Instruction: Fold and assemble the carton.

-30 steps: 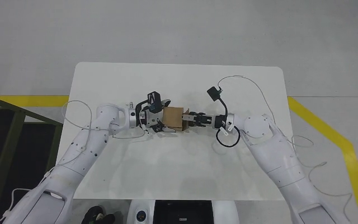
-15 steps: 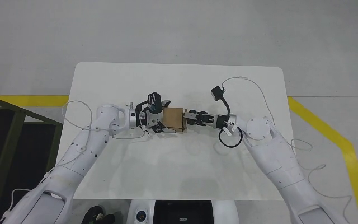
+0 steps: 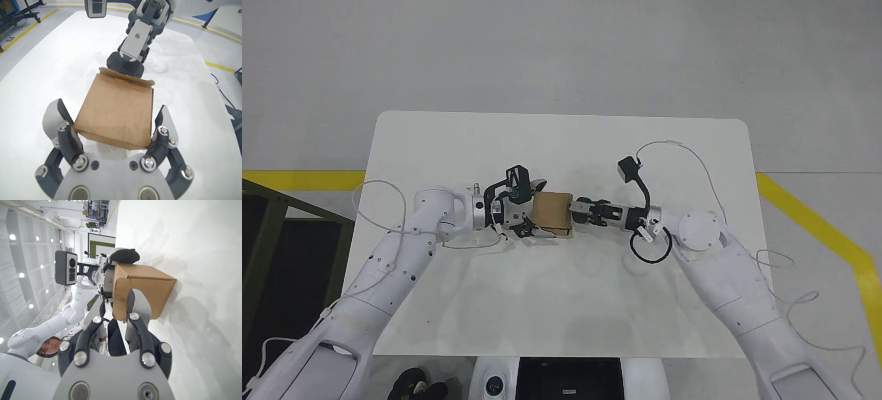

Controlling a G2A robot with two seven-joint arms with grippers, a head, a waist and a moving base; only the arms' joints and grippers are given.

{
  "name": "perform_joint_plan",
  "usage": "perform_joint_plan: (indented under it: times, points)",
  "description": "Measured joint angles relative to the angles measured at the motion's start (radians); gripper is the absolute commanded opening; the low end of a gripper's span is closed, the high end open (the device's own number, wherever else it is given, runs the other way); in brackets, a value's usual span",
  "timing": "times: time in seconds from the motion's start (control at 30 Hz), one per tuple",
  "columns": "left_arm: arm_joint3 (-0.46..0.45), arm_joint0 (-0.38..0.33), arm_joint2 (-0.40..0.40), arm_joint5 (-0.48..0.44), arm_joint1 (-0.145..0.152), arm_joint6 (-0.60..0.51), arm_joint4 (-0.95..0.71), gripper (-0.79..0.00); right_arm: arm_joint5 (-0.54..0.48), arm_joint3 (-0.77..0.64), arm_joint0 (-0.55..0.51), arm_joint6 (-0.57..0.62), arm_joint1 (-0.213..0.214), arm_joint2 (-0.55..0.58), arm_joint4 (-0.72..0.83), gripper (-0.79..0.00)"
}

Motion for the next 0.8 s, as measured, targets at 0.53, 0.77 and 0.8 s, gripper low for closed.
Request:
perform_joint_plan:
  times: [0.53,0.77,0.8]
  points:
    - [-0.01,0.009,-0.003,0.0,0.002,-0.003,0.002,0.0,0.044,-0.011,-0.001,0.018,0.01,0.012,-0.08,-0.588]
    - [-0.014,0.01,-0.001,0.0,0.004,-0.005,0.002,0.0,0.072,-0.036,-0.008,0.025,0.016,0.02,-0.115,-0.591]
    - [-0.015,0.01,0.0,0.0,0.004,-0.005,0.002,0.0,0.078,-0.04,-0.007,0.027,0.017,0.02,-0.124,-0.591]
